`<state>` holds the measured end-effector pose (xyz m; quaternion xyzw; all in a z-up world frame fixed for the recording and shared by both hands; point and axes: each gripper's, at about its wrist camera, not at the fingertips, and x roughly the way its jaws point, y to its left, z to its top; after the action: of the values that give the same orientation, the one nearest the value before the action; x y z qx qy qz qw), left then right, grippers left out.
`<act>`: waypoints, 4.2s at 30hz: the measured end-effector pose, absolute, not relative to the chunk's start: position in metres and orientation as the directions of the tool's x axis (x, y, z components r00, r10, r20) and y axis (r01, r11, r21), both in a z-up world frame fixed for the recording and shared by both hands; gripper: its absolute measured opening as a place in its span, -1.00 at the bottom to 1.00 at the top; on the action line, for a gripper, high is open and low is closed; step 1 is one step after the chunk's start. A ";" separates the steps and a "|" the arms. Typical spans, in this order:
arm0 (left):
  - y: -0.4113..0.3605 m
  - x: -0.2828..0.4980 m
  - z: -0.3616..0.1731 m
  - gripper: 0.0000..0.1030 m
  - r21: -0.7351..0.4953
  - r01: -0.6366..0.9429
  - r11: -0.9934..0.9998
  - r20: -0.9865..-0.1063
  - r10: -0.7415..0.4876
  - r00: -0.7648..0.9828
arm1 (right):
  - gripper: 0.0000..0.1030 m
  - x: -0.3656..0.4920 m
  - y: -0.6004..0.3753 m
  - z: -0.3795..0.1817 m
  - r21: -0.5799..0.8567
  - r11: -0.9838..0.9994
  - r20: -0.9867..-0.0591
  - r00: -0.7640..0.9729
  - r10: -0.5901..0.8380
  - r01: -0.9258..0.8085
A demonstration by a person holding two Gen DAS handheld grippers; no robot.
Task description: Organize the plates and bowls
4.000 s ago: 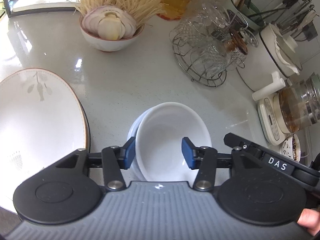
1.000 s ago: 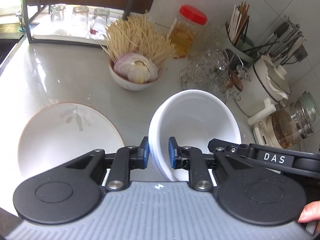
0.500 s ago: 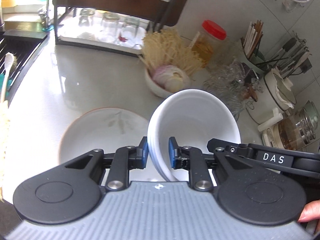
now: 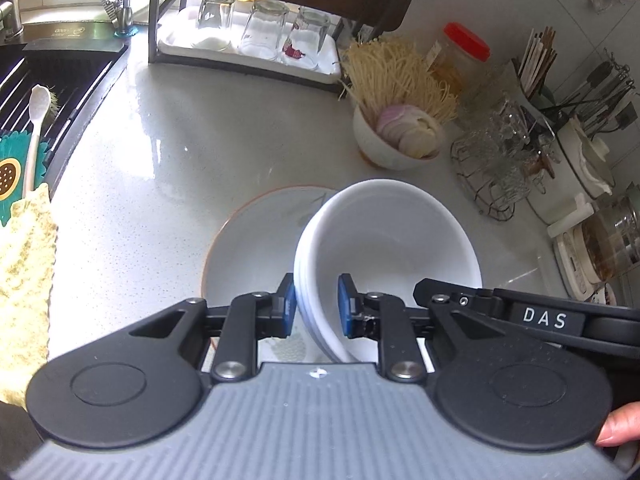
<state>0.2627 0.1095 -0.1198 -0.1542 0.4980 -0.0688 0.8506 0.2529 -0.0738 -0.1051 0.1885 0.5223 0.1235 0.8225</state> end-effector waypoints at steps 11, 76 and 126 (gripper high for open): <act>0.118 0.272 -0.144 -0.54 -0.315 0.029 0.949 -0.844 -0.294 0.449 | -0.59 0.245 -0.062 -0.126 0.415 0.908 -0.830 0.434 0.350 0.061; 0.103 0.108 -0.016 0.06 -0.170 0.066 0.983 -0.691 -0.167 0.704 | -0.58 0.112 -0.071 0.007 0.332 0.937 -0.635 0.709 0.305 -0.106; 0.095 0.007 -0.018 0.81 -0.107 -0.003 0.994 -0.661 -0.069 0.747 | -0.11 0.021 -0.090 -0.003 0.187 0.977 -0.596 0.779 0.196 -0.103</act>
<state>0.0075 0.0946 -0.0180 -0.0507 0.3550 -0.0176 0.9333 0.0209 -0.0901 -0.0027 0.0719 0.3230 0.0794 0.9403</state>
